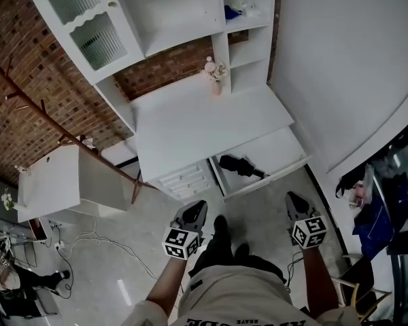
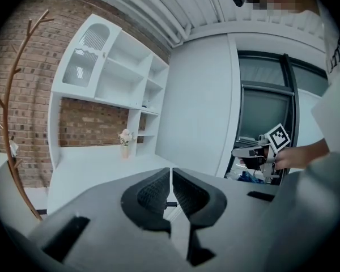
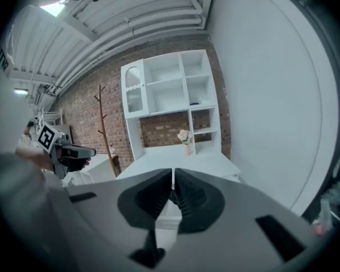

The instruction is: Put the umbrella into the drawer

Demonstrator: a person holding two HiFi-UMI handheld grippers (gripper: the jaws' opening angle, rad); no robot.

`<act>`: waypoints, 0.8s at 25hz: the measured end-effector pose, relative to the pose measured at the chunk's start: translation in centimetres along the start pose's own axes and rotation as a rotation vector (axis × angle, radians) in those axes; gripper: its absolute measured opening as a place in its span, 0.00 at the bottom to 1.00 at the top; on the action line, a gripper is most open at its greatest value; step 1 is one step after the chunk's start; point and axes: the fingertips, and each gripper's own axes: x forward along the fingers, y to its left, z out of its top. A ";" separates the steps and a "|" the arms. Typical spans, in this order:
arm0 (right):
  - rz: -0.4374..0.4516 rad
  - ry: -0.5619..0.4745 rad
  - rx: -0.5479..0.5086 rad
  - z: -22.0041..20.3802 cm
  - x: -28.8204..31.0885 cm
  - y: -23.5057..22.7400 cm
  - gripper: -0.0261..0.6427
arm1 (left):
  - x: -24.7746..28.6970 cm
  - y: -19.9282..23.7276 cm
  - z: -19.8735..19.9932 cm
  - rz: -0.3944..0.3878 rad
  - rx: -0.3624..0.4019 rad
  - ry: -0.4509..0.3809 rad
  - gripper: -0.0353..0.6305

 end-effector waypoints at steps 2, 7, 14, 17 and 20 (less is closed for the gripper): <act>-0.002 -0.016 -0.014 0.4 -0.4 0.6 0.09 | -1.0 0.4 0.0 0.011 -0.001 -0.003 0.10; -0.014 -0.042 -0.044 1.3 -1.3 1.8 0.09 | -2.4 1.0 1.0 0.014 0.002 -0.027 0.10; -0.091 -0.043 -0.054 2.9 -1.3 2.6 0.09 | -2.3 2.1 3.2 -0.038 0.074 -0.039 0.10; -0.120 -0.037 -0.042 3.6 -1.2 3.3 0.09 | -2.3 3.0 4.5 -0.056 0.071 -0.044 0.10; -0.134 -0.064 -0.043 4.8 -1.1 4.4 0.09 | -2.5 4.0 5.6 -0.072 0.072 -0.058 0.10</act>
